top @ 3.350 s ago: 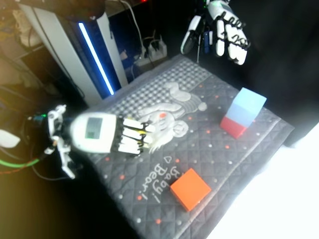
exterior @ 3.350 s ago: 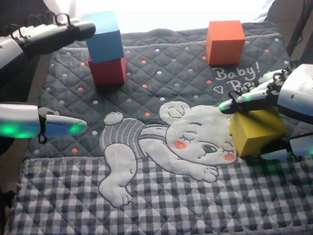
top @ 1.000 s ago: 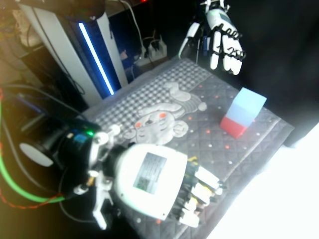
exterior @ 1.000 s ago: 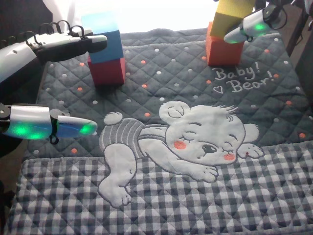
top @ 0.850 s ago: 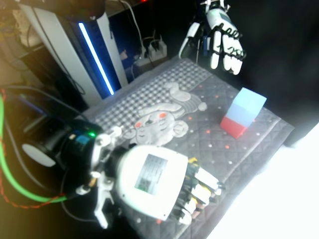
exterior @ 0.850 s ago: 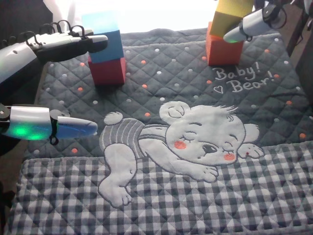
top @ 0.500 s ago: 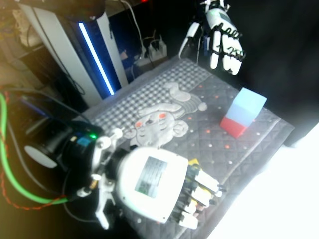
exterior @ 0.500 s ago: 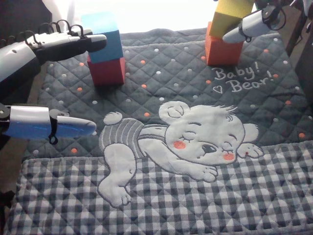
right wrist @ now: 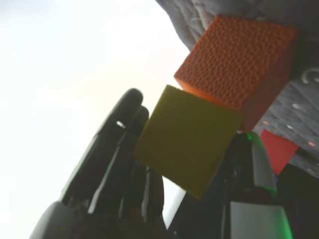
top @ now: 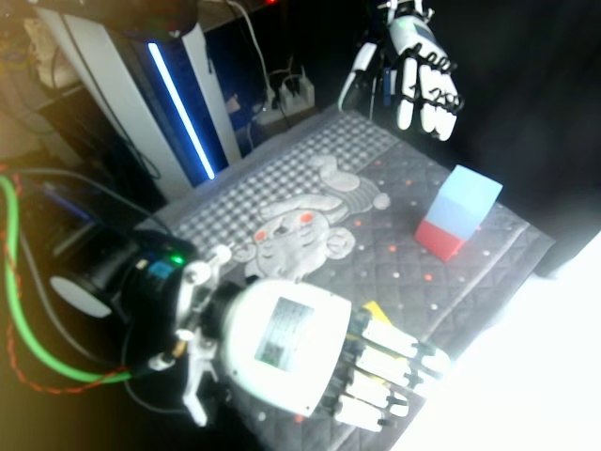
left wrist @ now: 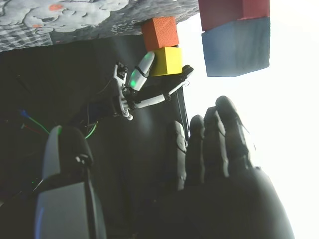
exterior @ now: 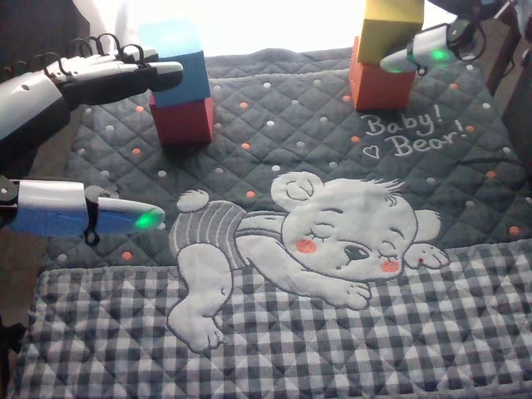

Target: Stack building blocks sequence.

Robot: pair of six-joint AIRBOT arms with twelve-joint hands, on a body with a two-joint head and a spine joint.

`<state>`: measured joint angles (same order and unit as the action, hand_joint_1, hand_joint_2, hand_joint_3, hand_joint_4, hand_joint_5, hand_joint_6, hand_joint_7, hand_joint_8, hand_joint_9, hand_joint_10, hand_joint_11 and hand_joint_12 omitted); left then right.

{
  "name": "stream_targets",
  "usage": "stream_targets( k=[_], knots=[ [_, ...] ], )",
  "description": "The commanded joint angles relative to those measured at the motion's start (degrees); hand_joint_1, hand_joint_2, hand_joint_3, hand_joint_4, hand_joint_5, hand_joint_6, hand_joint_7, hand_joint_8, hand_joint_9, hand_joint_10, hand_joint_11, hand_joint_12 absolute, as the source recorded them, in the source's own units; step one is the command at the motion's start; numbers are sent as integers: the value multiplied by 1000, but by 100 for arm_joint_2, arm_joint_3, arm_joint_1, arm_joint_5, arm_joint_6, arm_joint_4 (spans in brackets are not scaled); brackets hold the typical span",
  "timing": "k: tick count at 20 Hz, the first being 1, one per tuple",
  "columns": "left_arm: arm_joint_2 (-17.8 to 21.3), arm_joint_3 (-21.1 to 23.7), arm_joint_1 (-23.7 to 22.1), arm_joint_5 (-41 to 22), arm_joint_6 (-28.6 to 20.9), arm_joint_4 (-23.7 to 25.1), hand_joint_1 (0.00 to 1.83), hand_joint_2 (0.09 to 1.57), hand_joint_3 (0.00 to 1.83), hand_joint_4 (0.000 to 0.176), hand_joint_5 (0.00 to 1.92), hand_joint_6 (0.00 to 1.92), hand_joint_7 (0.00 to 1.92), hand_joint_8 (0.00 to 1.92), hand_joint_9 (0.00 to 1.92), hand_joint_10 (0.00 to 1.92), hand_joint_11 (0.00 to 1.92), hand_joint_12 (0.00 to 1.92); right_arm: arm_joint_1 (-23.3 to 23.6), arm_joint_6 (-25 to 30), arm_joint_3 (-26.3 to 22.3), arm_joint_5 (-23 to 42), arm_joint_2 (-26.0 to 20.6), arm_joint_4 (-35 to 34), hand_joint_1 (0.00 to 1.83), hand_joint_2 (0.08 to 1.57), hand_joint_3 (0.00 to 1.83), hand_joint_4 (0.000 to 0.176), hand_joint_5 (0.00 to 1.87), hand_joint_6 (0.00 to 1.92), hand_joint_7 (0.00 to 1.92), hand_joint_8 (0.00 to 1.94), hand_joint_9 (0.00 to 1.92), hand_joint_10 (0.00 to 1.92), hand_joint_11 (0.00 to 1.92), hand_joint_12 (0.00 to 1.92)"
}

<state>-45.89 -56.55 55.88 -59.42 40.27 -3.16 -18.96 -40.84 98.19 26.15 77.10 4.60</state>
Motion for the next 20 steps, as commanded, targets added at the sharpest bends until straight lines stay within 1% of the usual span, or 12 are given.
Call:
stream_targets(
  k=[1,6,8,9,13,14,15,16,17,18,19,20],
  knots=[
    [-15,-29,-71,-705,-54,-71,837,906,0,42,340,1,161,1,119,2,0,601,24,1,-21,677,-100,-73,1056,1005,0,63,232,0,366,2,631,1,514,660],
    [-15,-28,-71,-706,-54,-79,826,912,0,47,331,0,156,1,116,1,0,591,15,30,-328,1083,-330,-73,987,936,1,106,118,0,310,1,474,0,367,681],
    [-16,-27,-70,-706,-54,-85,815,910,0,37,340,2,164,2,124,3,0,615,15,30,-425,1212,-393,-73,957,909,0,137,48,0,214,0,403,0,204,853],
    [-16,-27,-70,-706,-54,-89,823,912,0,44,330,1,155,0,114,3,0,590,14,30,-500,1320,-441,-72,928,869,0,174,24,0,149,0,303,0,82,940],
    [-13,-39,-70,-782,-54,-108,853,907,0,62,316,0,145,1,98,4,0,542,-107,30,-954,1993,-815,-72,854,858,3,176,0,0,102,0,255,2,0,1050],
    [-9,-43,-69,-832,-53,-129,847,909,0,71,301,0,133,0,92,2,0,509,-164,30,-1113,2273,-957,-73,860,879,3,169,0,0,82,2,278,8,0,1216],
    [-4,-40,-62,-929,-53,-158,856,908,0,63,305,2,132,1,94,2,0,499,-247,30,-1320,2619,-1141,-73,819,889,5,165,0,0,62,0,259,1,0,1253],
    [10,-24,-33,-1058,-53,-191,837,912,1,67,297,0,128,0,92,1,0,470,-352,30,-1527,3020,-1320,-73,742,844,0,141,0,0,43,1,172,3,0,1140],
    [52,23,28,-1296,-23,-277,774,910,0,45,280,0,127,0,83,0,0,422,-509,30,-1793,3484,-1569,-73,743,867,1,102,0,0,40,0,113,18,0,889],
    [104,86,108,-1562,98,-431,753,913,2,37,264,0,118,0,74,0,0,414,-669,29,-2034,3911,-1758,-103,753,889,2,100,0,0,10,5,92,11,0,742],
    [149,167,218,-1854,255,-645,845,933,5,13,263,0,126,1,60,0,0,194,-911,-35,-2272,4322,-1941,-214,754,893,1,125,0,0,19,4,81,4,0,627],
    [159,219,374,-2189,347,-885,902,955,7,18,258,1,139,2,50,1,0,42,-1202,-112,-2494,4687,-2105,-339,729,914,2,126,0,0,19,1,60,5,0,481]
  ],
)
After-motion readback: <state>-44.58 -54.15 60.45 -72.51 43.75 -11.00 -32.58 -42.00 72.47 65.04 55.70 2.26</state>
